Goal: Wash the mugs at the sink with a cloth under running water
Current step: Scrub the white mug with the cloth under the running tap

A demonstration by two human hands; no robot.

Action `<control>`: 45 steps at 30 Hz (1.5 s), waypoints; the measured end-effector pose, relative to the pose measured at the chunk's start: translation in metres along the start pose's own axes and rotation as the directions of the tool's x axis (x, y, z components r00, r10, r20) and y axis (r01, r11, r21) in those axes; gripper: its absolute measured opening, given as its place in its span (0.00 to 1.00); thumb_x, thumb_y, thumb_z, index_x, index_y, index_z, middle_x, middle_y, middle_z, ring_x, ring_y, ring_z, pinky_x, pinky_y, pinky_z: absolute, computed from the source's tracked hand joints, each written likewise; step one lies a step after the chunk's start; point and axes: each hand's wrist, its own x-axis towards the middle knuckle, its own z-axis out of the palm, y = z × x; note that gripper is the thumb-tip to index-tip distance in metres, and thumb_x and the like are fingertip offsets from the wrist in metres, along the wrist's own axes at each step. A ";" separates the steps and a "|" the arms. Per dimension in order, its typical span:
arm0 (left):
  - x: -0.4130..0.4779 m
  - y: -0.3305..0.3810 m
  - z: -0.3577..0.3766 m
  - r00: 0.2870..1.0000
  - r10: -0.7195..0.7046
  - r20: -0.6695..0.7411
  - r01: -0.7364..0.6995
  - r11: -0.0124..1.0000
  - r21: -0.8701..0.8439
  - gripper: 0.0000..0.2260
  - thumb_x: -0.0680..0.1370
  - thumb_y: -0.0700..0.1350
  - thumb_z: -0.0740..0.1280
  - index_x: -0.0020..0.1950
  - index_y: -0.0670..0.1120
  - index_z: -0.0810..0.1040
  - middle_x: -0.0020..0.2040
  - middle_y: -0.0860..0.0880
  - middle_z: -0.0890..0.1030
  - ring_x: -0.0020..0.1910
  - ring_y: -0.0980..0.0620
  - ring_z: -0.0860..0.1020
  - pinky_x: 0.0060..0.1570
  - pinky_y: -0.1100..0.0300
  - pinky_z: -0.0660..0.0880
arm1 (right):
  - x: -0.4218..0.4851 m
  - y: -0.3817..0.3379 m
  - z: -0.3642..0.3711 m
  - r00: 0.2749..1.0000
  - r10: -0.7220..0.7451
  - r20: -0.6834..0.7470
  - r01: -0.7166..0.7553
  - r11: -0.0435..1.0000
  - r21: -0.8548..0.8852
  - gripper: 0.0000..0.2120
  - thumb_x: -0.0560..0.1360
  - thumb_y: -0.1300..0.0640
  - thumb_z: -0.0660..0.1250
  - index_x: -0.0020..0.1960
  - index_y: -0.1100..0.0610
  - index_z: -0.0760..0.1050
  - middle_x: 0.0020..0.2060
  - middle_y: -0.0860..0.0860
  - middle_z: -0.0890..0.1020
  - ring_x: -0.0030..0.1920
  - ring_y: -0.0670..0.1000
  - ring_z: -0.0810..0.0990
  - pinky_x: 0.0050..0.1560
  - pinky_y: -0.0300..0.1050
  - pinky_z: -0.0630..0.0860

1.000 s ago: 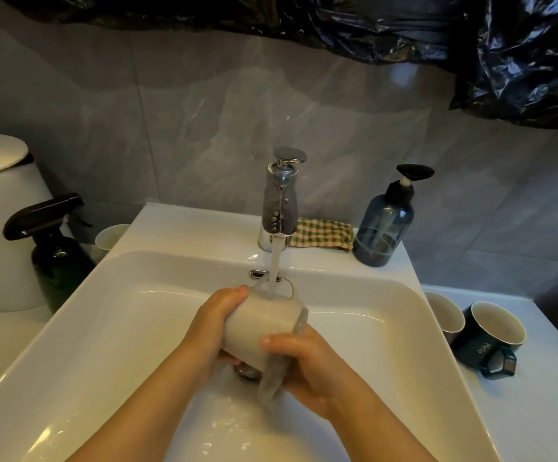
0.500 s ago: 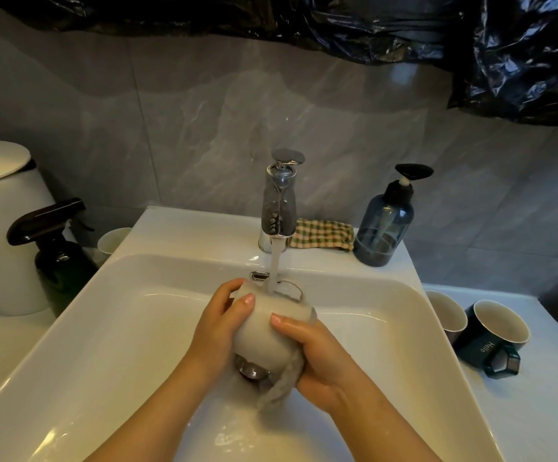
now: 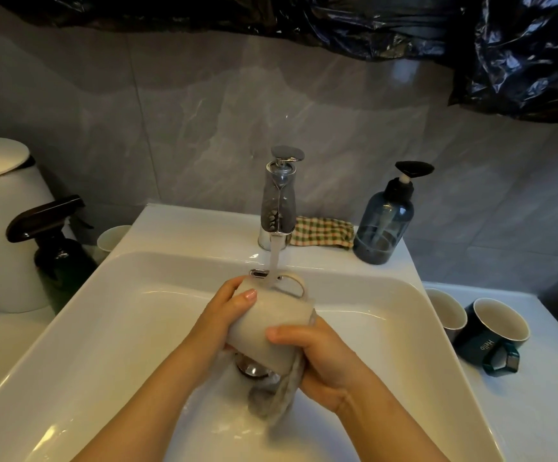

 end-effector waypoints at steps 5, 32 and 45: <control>0.006 -0.002 -0.004 0.933 -0.354 0.065 0.355 0.877 -0.324 0.23 0.75 0.66 0.54 0.53 0.52 0.79 0.46 0.43 0.84 0.42 0.42 0.80 0.38 0.52 0.77 | 0.003 0.010 0.006 0.997 -0.029 -0.069 -0.033 0.656 -0.754 0.10 0.70 0.66 0.65 0.49 0.57 0.77 0.42 0.57 0.79 0.43 0.53 0.78 0.49 0.55 0.77; 0.007 -0.008 0.001 0.966 0.257 -0.020 -0.244 0.937 0.252 0.18 0.67 0.61 0.63 0.57 0.66 0.74 0.59 0.54 0.79 0.54 0.58 0.78 0.51 0.63 0.76 | -0.002 -0.009 0.009 0.979 -0.015 -0.202 0.040 0.992 0.121 0.13 0.72 0.63 0.67 0.56 0.56 0.76 0.43 0.54 0.85 0.45 0.53 0.84 0.45 0.49 0.81; 0.005 -0.012 0.004 0.960 0.278 -0.028 -0.261 0.929 0.261 0.18 0.66 0.62 0.63 0.55 0.63 0.76 0.53 0.52 0.81 0.50 0.51 0.80 0.50 0.51 0.78 | 0.001 -0.004 0.006 0.982 0.052 -0.182 -0.005 0.969 0.247 0.11 0.71 0.62 0.67 0.54 0.59 0.78 0.43 0.58 0.85 0.44 0.55 0.83 0.47 0.52 0.79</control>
